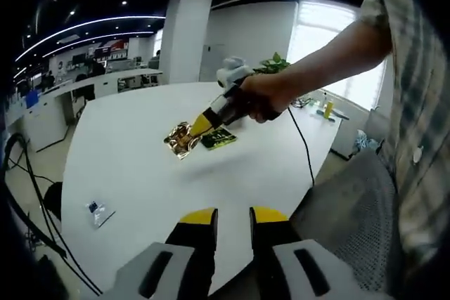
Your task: Arrange the skincare products in the storage area until every visible bottle or jar stands upright without overlapping.
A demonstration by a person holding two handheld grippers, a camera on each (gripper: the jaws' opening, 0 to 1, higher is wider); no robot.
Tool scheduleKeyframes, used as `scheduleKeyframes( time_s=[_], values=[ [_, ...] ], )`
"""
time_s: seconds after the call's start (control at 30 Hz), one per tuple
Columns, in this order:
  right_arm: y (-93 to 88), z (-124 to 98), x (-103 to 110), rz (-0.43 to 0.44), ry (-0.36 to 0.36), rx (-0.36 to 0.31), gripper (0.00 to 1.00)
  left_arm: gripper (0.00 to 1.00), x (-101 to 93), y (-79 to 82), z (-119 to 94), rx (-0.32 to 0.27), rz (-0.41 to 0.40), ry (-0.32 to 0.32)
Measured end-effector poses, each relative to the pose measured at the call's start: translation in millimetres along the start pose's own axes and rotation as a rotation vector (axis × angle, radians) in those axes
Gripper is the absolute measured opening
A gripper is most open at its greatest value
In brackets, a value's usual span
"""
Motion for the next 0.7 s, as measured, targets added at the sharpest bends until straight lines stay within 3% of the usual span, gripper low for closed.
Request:
scheduleKeyframes(
  time_s=[0.7],
  values=[
    [24.2, 3.3, -32.9, 0.011, -0.074, 0.028, 0.0, 0.18, 3.4, -7.0, 5.1, 0.058, 0.001, 0.022]
  ],
)
Point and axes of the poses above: the point that each gripper's makers call its tool centre point, and the gripper's own axes: z roughly forward along the fingers, x roughly to its left, y roughly out of its top, the point moved 5 cm from there along -z, roughly backward along the fingers, and after that the axes turned 4 degrees about x, right-handed, at the moved point
